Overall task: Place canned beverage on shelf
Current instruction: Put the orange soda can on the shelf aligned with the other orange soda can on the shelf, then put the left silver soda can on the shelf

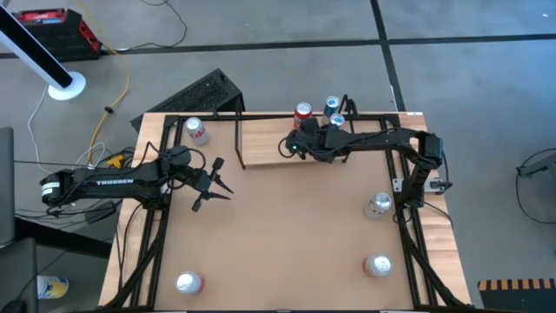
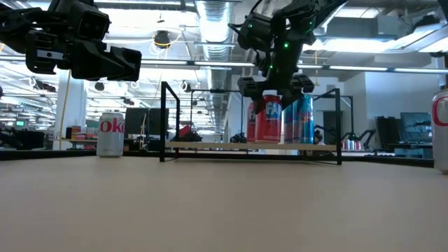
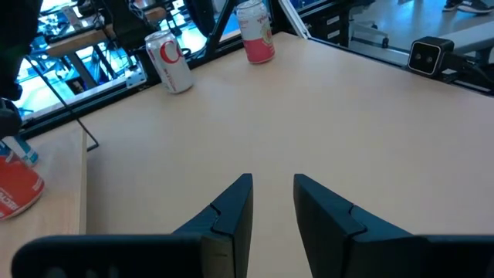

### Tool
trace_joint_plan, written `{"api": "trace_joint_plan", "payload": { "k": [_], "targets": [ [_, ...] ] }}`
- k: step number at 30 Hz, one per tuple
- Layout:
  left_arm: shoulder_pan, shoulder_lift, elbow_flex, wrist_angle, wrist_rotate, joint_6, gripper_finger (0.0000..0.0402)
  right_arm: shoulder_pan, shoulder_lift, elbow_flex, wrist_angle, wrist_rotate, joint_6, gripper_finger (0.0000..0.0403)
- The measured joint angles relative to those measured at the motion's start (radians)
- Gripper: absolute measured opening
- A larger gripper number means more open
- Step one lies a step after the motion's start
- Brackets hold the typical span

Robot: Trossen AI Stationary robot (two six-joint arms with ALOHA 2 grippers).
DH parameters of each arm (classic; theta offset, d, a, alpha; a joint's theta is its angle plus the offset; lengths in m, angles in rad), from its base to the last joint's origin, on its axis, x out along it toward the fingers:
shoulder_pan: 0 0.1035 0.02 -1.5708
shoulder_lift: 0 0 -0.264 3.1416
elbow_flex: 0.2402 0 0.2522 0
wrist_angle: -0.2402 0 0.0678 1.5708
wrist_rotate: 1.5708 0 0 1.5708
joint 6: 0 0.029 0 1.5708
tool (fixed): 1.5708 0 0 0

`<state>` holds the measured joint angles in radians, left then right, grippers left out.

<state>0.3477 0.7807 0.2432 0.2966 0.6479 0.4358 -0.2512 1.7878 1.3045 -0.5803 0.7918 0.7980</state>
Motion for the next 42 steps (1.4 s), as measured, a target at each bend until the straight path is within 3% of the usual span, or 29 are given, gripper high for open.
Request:
{"api": "trace_joint_plan", "payload": {
  "k": [12,29,38,42],
  "targets": [
    [0.000,0.000,0.000,0.000,0.000,0.000,0.0085,0.001,0.002,-0.001,0.013,-0.048,-0.028,0.0394],
    [0.000,0.000,0.000,0.000,0.000,-0.002,0.0085,0.000,-0.001,0.107,-0.009,-0.034,-0.139,0.0396],
    [0.000,0.000,0.000,0.000,0.000,-0.002,0.0085,0.016,-0.001,0.316,-0.269,0.029,-0.155,0.0395],
    [0.000,0.000,0.000,-0.004,0.000,-0.002,0.0085,0.079,-0.002,0.392,-0.390,0.019,-0.151,0.0395]
  ]
}}
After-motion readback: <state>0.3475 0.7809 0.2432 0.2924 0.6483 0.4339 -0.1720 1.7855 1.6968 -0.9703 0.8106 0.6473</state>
